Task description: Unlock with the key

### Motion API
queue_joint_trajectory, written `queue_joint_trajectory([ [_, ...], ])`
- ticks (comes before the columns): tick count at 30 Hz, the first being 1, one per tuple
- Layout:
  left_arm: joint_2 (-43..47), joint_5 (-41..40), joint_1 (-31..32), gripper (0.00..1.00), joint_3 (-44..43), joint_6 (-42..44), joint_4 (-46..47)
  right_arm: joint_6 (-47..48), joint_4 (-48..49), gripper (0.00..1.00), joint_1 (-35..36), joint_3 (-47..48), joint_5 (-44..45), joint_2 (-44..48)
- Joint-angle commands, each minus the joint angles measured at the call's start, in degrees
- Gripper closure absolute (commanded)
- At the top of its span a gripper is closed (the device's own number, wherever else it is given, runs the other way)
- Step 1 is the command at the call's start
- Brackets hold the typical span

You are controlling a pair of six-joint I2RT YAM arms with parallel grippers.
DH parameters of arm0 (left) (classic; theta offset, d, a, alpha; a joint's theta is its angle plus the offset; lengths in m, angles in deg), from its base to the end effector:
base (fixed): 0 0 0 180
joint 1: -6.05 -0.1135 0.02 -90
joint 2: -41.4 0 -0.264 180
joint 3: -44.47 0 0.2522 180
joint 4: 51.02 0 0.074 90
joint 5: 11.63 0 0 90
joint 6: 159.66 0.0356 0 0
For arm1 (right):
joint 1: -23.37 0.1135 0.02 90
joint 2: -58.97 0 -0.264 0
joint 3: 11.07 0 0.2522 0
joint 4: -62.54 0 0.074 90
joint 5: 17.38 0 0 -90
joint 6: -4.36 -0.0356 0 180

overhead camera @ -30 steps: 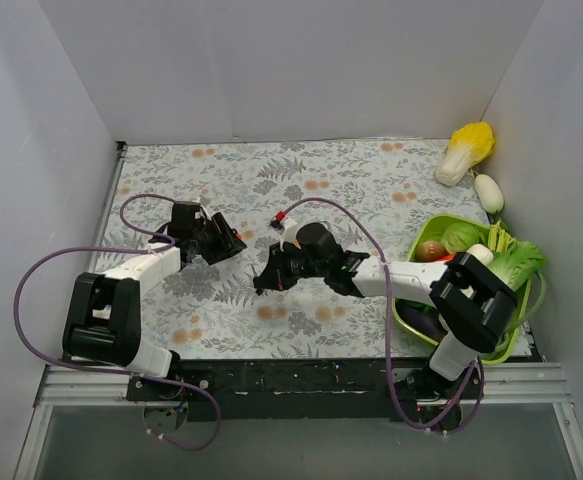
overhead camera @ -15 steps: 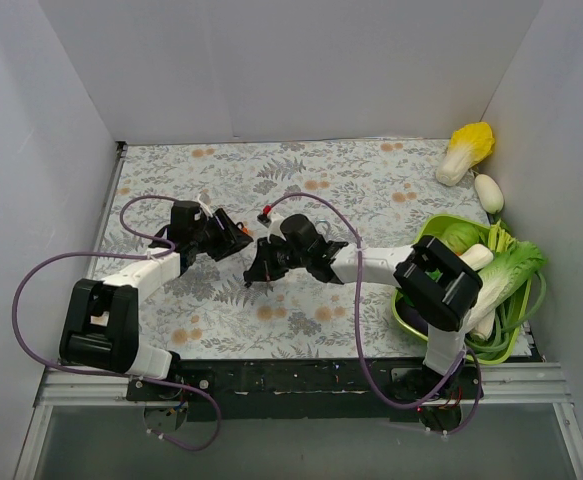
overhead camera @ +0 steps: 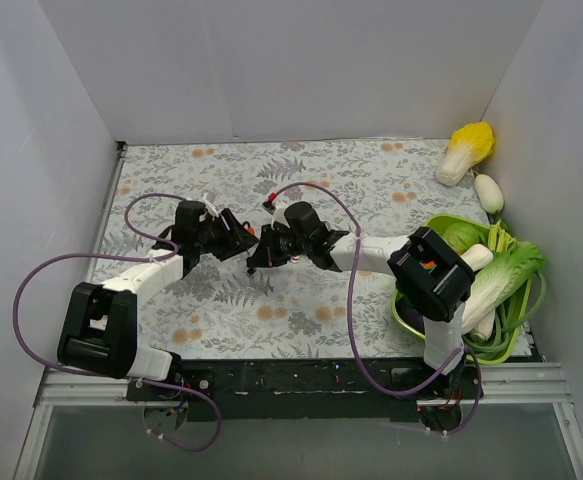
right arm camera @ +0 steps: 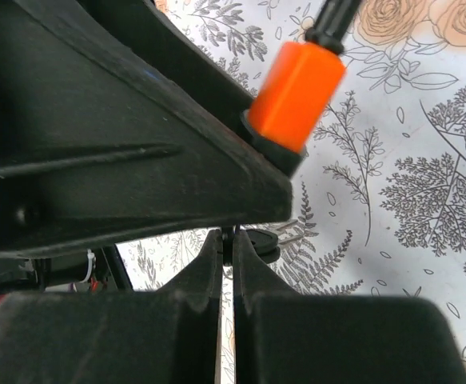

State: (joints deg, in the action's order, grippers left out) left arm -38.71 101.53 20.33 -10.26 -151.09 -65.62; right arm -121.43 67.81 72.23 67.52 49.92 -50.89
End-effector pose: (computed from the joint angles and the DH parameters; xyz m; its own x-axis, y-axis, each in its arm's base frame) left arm 0.2721 -0.0837 0.1969 -0.6058 -0.7839 0.1357 -0.5384 0.2784 -0.7954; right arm 0.2668 0.3263 0.1841 -0.7737 -0.0656 -0.6301 -0.5800 0.4735 0.6629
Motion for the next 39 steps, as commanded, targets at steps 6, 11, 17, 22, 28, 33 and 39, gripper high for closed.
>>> queue_joint_trajectory([
  [6, 3.12, -0.83, 1.27, 1.00, -0.42, 0.83, 2.07, -0.77, 0.84, 0.99, -0.96, 2.57, -1.38, 0.09],
  [11, 3.30, -0.92, 1.54, 1.00, -0.34, 1.01, 2.07, -1.04, 0.75, 0.99, -1.58, 2.22, -1.03, 0.18],
  [17, 3.12, -1.18, 1.62, 1.00, -0.60, 0.92, 1.90, -1.12, 0.92, 0.99, -1.66, 0.47, -1.38, 1.05],
  [22, 3.13, -1.54, 1.62, 1.00, -0.60, 1.01, 1.81, -2.18, 2.50, 0.99, -1.49, -1.99, -1.91, 1.93],
  [28, 3.12, -1.71, 1.62, 1.00, -0.60, 1.27, 1.81, -1.92, 2.68, 0.99, -1.49, -2.61, -1.82, 2.20],
  [33, 3.04, -1.80, 1.62, 1.00, -0.60, 1.27, 1.72, -0.51, 0.84, 0.99, -1.49, -0.42, -1.21, 2.20],
  [39, 2.77, -1.63, 1.62, 1.00, -0.78, 1.45, 1.63, 0.37, -0.39, 0.99, -1.49, 0.11, -0.51, 2.99],
])
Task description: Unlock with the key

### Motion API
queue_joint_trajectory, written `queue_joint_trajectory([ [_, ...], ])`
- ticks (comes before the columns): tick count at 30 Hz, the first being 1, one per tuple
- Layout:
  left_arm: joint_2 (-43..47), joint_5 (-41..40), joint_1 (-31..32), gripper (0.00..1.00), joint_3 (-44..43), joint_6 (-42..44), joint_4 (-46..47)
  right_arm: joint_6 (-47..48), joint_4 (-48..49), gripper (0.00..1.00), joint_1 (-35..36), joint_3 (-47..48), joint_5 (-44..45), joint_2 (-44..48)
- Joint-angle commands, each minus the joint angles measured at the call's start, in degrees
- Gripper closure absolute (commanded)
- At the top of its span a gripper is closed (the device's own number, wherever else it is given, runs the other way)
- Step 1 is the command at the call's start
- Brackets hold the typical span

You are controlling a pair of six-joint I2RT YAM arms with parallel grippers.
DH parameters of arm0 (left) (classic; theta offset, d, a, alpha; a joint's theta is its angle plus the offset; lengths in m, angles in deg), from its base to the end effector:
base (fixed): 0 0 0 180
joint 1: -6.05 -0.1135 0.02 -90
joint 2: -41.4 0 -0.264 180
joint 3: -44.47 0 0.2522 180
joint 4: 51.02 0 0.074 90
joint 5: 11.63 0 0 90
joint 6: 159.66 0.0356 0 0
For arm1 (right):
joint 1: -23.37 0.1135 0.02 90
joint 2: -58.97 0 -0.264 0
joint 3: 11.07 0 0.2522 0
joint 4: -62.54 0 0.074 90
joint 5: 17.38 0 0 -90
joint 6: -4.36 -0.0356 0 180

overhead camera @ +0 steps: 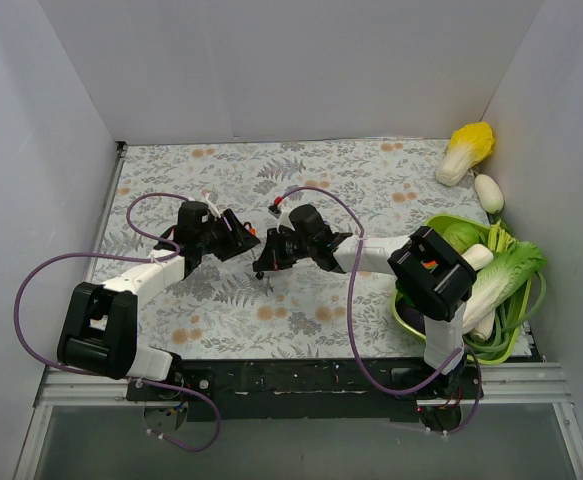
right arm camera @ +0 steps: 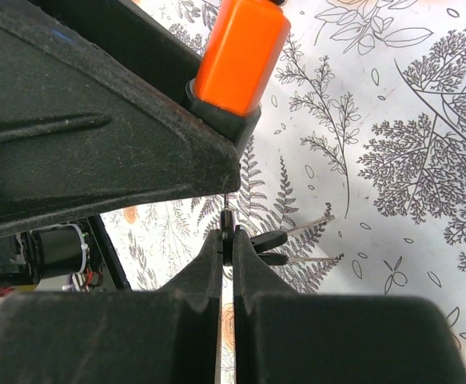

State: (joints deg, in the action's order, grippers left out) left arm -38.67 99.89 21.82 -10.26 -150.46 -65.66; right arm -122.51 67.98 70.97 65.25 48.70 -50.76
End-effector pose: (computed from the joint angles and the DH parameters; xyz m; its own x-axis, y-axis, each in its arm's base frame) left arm 0.2702 -0.0899 0.1968 -0.6155 -0.7804 0.1101 -0.5267 0.3033 -0.7941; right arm 0.2683 0.3153 0.1732 -0.8029 -0.0659 -0.5925 -0.5434 0.4894 0.6820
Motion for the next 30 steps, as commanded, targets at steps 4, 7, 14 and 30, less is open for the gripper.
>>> queue_joint_trajectory([
  [4, 2.64, 0.10, 0.14, 1.00, -0.86, 0.81, 1.59, 2.14, -1.09, 0.99, 0.04, 2.65, 0.81, 3.38],
  [7, 2.47, 0.19, 0.23, 1.00, -0.95, 0.81, 1.59, 2.67, -2.06, 0.99, 0.39, 3.61, 1.16, 3.47],
  [14, 2.47, 0.19, 0.31, 1.00, -0.87, 0.90, 1.59, 3.55, -3.20, 0.99, 0.84, 4.67, 1.69, 3.30],
  [30, 2.64, -0.07, 0.75, 1.00, -0.87, 1.08, 1.50, 3.81, -4.35, 0.99, 0.84, 6.78, 2.21, 1.54],
])
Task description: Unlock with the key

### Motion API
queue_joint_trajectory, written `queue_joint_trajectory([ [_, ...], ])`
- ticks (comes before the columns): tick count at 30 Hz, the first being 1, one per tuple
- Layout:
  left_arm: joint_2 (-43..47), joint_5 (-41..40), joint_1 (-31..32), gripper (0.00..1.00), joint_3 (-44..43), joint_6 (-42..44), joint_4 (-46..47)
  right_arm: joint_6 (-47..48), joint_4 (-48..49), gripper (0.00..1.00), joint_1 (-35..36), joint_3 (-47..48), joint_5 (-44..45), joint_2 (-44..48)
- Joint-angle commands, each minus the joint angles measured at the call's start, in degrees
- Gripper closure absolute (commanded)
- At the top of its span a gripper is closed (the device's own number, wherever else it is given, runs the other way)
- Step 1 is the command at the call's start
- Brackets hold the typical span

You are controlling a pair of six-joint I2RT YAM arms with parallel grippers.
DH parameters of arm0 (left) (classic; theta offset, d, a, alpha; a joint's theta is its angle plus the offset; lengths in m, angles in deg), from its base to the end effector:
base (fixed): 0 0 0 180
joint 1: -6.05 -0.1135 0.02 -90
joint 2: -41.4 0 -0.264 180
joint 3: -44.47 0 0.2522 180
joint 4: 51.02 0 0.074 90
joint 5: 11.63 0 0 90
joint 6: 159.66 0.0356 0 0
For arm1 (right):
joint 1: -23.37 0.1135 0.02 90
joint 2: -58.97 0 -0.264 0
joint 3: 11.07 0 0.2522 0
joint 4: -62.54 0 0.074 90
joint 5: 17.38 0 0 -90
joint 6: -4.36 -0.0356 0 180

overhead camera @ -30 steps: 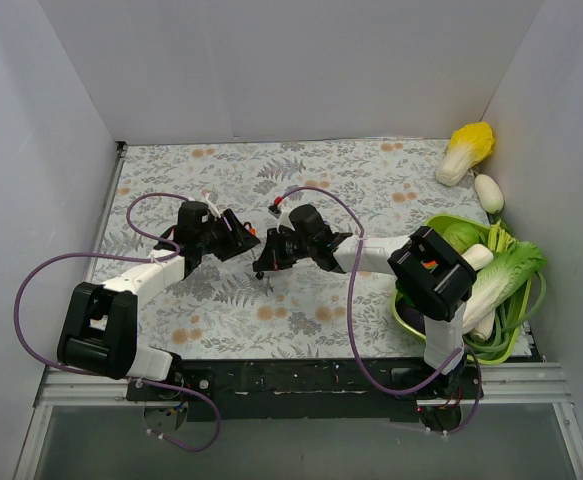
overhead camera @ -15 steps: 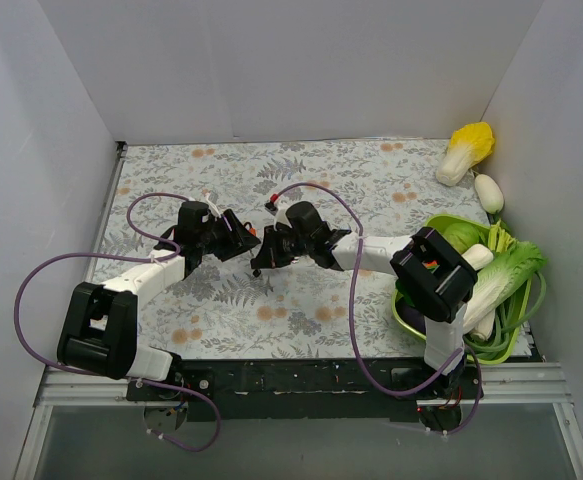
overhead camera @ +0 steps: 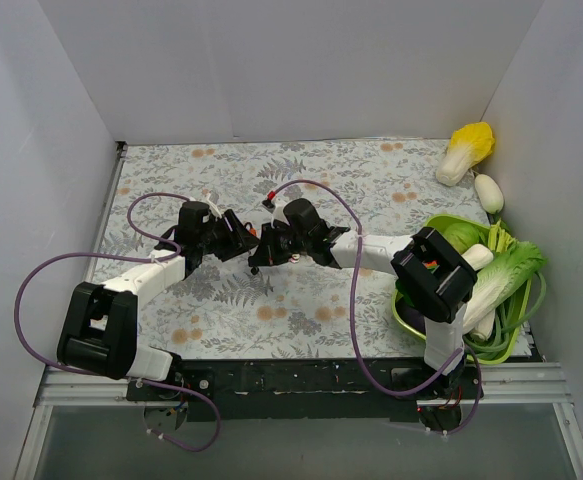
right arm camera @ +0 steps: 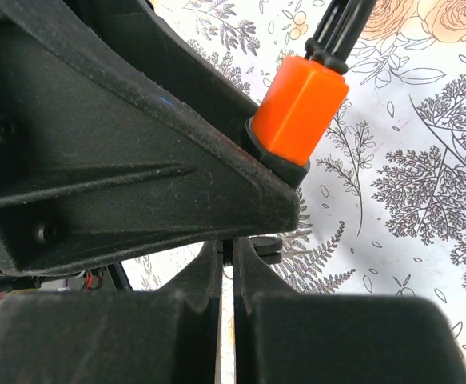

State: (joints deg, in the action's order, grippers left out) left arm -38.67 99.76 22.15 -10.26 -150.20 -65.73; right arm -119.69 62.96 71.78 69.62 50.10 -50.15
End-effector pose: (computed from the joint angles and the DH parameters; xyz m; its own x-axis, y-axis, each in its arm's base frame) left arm 0.2697 -0.0914 0.1967 -0.6209 -0.7767 0.1057 -0.5233 0.3103 -0.7936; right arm 0.2703 0.3251 0.1927 -0.7708 -0.0893 -0.6308 -0.5839 0.4952 0.6434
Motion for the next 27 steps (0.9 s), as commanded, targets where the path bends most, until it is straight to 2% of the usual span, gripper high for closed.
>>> queue_joint_trajectory([
  [1, 2.73, 0.06, 0.51, 1.00, -0.87, 0.82, 1.57, 1.00, 0.77, 0.99, 0.03, 2.23, 0.81, 0.93],
  [19, 2.64, -0.64, 0.43, 1.00, -1.22, 1.17, 1.30, 0.20, 2.17, 0.99, 0.82, -2.60, 0.55, 3.83],
  [27, 2.73, -0.73, 0.43, 1.00, -1.13, 1.25, 1.30, 1.52, 0.95, 0.99, 0.82, -1.20, 1.34, 3.92],
])
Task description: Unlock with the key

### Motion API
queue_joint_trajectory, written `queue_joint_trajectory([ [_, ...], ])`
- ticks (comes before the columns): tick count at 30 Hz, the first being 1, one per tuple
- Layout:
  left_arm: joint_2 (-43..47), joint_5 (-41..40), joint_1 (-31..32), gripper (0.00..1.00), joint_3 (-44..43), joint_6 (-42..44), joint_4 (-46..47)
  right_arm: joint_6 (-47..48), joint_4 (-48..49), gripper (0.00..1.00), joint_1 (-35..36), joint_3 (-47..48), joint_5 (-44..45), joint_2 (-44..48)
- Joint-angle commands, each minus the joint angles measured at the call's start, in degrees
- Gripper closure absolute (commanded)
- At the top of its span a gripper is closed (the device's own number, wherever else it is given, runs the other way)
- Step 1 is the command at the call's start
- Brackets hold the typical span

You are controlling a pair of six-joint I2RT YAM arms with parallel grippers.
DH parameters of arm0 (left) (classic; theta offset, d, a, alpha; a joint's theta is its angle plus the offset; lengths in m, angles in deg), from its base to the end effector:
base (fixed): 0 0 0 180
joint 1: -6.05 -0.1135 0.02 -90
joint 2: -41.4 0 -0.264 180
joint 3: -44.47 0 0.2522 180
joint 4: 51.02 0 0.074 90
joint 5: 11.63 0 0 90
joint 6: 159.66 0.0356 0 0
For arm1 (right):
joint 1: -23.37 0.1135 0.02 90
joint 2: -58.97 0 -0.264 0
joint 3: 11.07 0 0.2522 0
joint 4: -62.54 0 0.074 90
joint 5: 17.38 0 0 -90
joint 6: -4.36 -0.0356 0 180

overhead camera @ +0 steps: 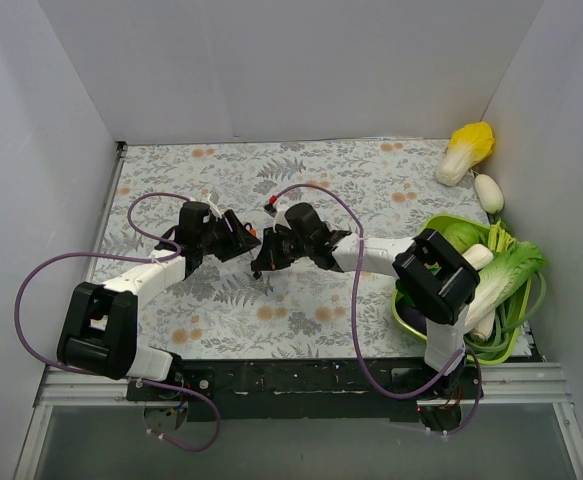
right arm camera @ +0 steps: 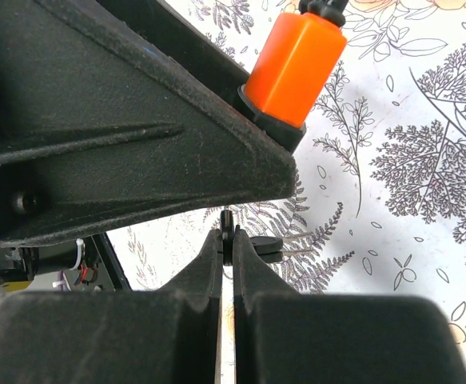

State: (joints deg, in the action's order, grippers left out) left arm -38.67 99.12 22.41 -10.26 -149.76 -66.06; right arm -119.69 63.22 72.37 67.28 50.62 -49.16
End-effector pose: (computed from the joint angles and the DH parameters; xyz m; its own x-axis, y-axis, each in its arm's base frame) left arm 0.2691 -0.0921 0.1961 -0.6215 -0.7777 0.0951 -0.5226 0.3210 -0.7899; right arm 0.2619 0.3216 0.1871 -0.7764 -0.1018 -0.6220 -0.5791 0.5048 0.6402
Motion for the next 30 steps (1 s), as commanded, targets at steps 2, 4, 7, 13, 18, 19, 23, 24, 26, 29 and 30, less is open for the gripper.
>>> queue_joint_trajectory([
  [2, 2.82, -0.19, 0.16, 1.00, -1.13, 0.82, 1.63, 1.70, 0.24, 0.99, 0.14, 1.67, 1.34, 2.76],
  [4, 2.90, -0.19, 0.16, 1.00, -1.13, 0.82, 1.63, 1.79, -0.02, 0.99, 0.14, 2.02, 1.43, 2.41],
  [7, 2.90, -0.10, 0.16, 1.00, -1.22, 0.82, 1.63, 1.96, -0.29, 0.99, 0.05, 2.64, 1.26, 1.79],
  [13, 2.73, 0.25, 0.25, 1.00, -1.22, 0.82, 1.63, 2.14, -0.37, 0.99, -0.13, 3.69, 1.26, 1.18],
  [18, 2.82, 0.25, 0.25, 1.00, -1.13, 0.82, 1.63, 2.23, -0.55, 0.99, -0.48, 4.66, 0.82, 0.65],
  [19, 2.90, 0.25, 0.25, 1.00, -1.04, 0.90, 1.63, 2.23, -0.55, 0.99, -0.65, 4.75, 0.73, 0.39],
  [23, 2.90, 0.25, 0.25, 1.00, -1.04, 0.73, 1.63, 1.96, -0.37, 0.99, -1.09, 4.75, 0.03, -0.14],
  [24, 2.90, 0.34, 0.25, 1.00, -1.13, 0.73, 1.63, 1.96, -0.29, 0.99, -1.09, 4.66, 0.11, -0.14],
  [26, 2.90, 0.34, 0.25, 1.00, -1.04, 0.73, 1.63, 1.87, -0.29, 0.99, -1.09, 4.49, -0.06, -0.23],
  [29, 2.82, 0.43, 0.25, 1.00, -1.22, 0.73, 1.63, 1.87, -0.20, 0.99, -1.09, 3.79, -0.06, 0.03],
  [30, 2.73, 0.43, 0.25, 1.00, -1.13, 0.73, 1.63, 1.79, -0.11, 0.99, -1.09, 3.52, -0.24, 0.21],
])
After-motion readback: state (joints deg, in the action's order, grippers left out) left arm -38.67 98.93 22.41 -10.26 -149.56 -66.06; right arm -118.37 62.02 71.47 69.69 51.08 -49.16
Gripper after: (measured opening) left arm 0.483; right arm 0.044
